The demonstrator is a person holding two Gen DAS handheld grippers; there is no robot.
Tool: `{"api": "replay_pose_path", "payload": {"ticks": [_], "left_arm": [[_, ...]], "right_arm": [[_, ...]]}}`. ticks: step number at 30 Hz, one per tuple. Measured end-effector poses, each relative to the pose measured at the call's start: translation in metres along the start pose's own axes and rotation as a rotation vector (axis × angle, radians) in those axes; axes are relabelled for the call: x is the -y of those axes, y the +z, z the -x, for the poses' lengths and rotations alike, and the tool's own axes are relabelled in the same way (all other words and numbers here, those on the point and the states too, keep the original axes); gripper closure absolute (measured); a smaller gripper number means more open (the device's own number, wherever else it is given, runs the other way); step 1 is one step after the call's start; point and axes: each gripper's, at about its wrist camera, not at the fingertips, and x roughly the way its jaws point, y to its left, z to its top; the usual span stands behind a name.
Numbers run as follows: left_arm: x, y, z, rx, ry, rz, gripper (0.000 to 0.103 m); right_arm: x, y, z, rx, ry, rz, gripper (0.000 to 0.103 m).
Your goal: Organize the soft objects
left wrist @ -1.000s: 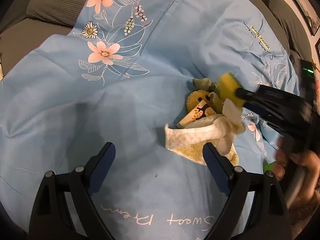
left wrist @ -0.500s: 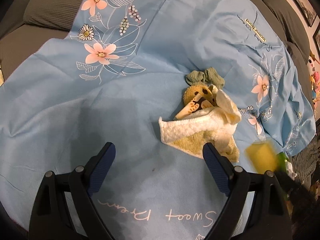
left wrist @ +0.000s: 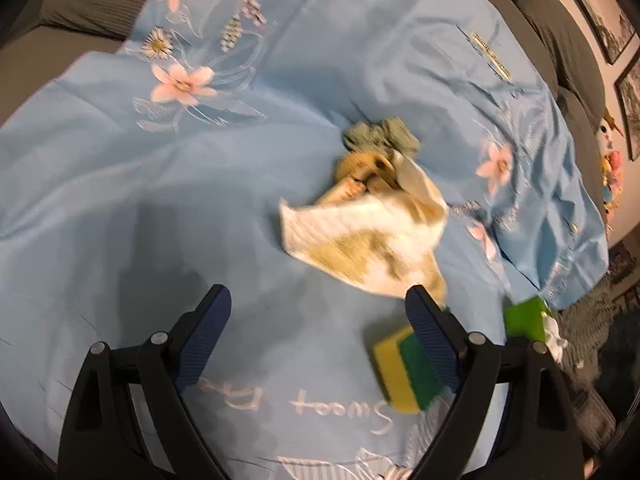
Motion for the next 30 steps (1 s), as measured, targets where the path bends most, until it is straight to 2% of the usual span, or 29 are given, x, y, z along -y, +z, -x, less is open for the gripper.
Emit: {"api": "replay_pose_path", "payload": {"ticks": [3,4,7,8,10,12,15,18,20,23,25,30], "left_arm": [[0.012,-0.010,-0.005,-0.033,-0.025,-0.012,0.016],[0.016,-0.013,-0.008,-0.044,-0.027,-0.021,0.017],[0.031,-0.025,-0.021,-0.101,-0.028,-0.056,0.025],[0.036,-0.029,-0.025,-0.119,-0.032,-0.068,0.028],[0.044,-0.036,-0.030,-0.157,-0.053,-0.097,0.038],[0.051,-0.043,-0.036,-0.193,-0.092,-0.127,0.056],[0.054,-0.049,-0.045,-0.238,-0.138,-0.124,0.065],[0.056,-0.049,-0.046,-0.228,-0.167,-0.123,0.067],[0.059,-0.051,-0.043,-0.211,-0.161,-0.140,0.068],[0.070,-0.052,-0.033,-0.137,-0.129,-0.219,0.069],[0.075,-0.050,-0.029,-0.086,-0.109,-0.263,0.069],[0.095,-0.043,-0.016,-0.018,-0.177,-0.290,0.070]], "right_arm": [[0.025,0.005,-0.015,0.001,-0.019,-0.105,0.018],[0.034,0.004,-0.023,-0.011,0.004,-0.147,0.018],[0.043,0.000,-0.043,-0.071,0.091,-0.200,0.027],[0.042,0.000,-0.046,-0.082,0.094,-0.200,0.031],[0.040,-0.002,-0.051,-0.094,0.083,-0.187,0.039],[0.039,-0.004,-0.057,-0.114,0.105,-0.190,0.045],[0.037,-0.009,-0.067,-0.151,0.136,-0.193,0.047],[0.034,-0.014,-0.068,-0.143,0.153,-0.187,0.048],[0.035,-0.018,-0.066,-0.139,0.180,-0.212,0.048],[0.031,-0.020,-0.060,-0.137,0.205,-0.219,0.048],[0.030,-0.017,-0.052,-0.110,0.216,-0.220,0.048],[0.032,-0.002,-0.012,0.009,0.182,-0.198,0.049]]}}
